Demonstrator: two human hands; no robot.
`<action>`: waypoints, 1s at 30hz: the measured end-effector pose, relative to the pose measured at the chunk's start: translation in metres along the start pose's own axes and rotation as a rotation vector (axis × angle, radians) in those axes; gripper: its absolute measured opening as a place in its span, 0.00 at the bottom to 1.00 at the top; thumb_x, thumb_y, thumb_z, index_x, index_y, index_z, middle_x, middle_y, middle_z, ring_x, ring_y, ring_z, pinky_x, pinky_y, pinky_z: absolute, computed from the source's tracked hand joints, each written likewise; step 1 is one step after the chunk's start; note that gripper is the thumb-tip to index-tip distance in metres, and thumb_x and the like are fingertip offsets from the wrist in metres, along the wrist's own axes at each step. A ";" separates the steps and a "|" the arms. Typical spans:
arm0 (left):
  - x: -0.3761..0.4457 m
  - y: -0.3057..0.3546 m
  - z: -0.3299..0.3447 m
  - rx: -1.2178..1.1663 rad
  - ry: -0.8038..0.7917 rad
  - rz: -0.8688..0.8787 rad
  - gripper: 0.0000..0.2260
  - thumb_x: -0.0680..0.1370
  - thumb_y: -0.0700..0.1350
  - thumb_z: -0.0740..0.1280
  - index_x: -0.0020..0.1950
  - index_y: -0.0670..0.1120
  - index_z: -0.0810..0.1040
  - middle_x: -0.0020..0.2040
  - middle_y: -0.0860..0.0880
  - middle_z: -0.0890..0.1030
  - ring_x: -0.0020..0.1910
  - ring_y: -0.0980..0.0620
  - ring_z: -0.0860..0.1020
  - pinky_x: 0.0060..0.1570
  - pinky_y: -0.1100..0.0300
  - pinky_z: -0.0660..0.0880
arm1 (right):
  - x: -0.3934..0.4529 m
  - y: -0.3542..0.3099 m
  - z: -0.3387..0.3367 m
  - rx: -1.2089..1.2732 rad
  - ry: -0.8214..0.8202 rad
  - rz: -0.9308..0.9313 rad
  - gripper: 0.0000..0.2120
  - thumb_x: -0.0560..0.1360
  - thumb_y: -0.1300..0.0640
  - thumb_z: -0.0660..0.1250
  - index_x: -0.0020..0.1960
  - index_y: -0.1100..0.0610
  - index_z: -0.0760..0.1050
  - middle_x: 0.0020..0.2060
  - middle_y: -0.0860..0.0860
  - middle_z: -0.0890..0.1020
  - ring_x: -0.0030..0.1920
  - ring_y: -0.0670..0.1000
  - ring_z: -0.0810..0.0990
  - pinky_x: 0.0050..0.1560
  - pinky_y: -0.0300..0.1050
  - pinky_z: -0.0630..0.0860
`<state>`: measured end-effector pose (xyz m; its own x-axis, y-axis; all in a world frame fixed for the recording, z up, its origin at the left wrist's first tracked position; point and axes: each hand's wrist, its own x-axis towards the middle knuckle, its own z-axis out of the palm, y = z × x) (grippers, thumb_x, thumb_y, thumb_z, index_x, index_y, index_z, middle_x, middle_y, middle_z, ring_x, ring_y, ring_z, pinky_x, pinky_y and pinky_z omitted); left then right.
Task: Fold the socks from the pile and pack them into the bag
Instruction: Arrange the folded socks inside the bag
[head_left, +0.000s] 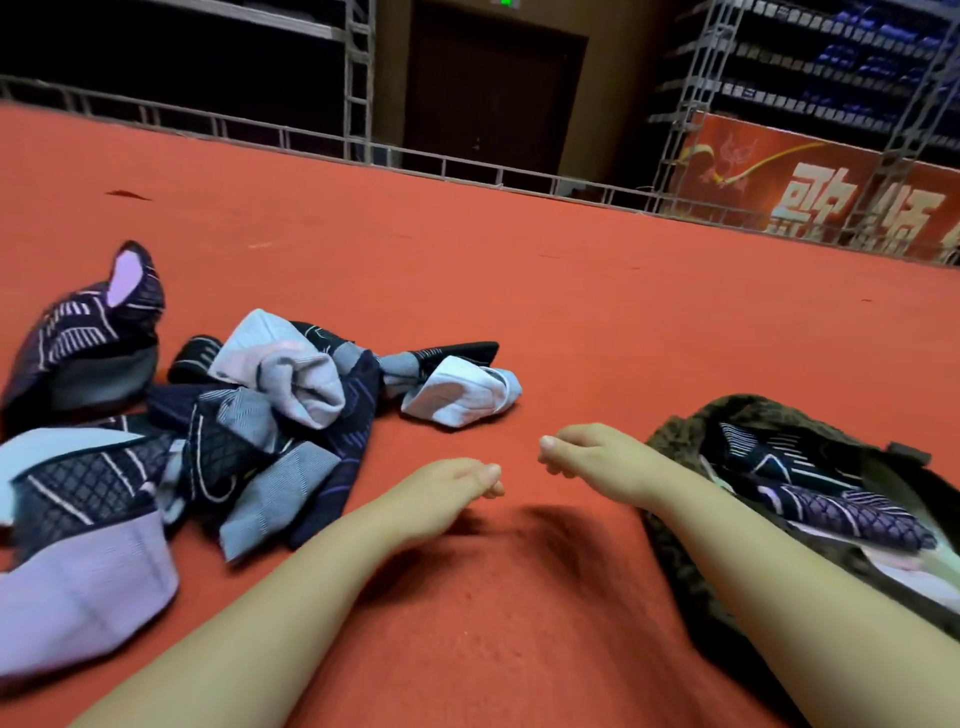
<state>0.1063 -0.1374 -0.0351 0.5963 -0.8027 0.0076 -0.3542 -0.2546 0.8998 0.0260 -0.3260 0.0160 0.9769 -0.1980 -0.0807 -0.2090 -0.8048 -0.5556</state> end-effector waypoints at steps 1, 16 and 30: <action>-0.002 -0.013 -0.009 0.019 0.020 -0.008 0.11 0.81 0.49 0.57 0.46 0.51 0.78 0.46 0.56 0.79 0.48 0.58 0.77 0.56 0.63 0.70 | 0.010 -0.002 0.011 0.005 -0.026 0.004 0.17 0.80 0.48 0.58 0.46 0.58 0.79 0.41 0.50 0.82 0.42 0.49 0.77 0.53 0.52 0.75; 0.004 -0.063 -0.037 -0.789 0.199 -0.105 0.08 0.79 0.44 0.60 0.47 0.44 0.77 0.40 0.47 0.81 0.40 0.51 0.79 0.46 0.57 0.74 | 0.157 0.020 0.080 0.812 0.569 0.325 0.34 0.67 0.30 0.59 0.61 0.55 0.69 0.49 0.48 0.75 0.49 0.50 0.75 0.52 0.47 0.72; 0.004 -0.064 -0.035 -0.457 0.387 0.168 0.20 0.65 0.58 0.66 0.54 0.54 0.76 0.54 0.56 0.80 0.53 0.64 0.76 0.53 0.69 0.70 | 0.083 -0.019 0.096 1.221 0.198 0.284 0.06 0.77 0.56 0.61 0.48 0.54 0.77 0.28 0.49 0.80 0.26 0.45 0.76 0.29 0.39 0.67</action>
<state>0.1560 -0.1054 -0.0776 0.8074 -0.5362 0.2461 -0.1728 0.1840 0.9676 0.1153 -0.2734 -0.0590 0.8594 -0.4428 -0.2558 -0.1288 0.2966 -0.9463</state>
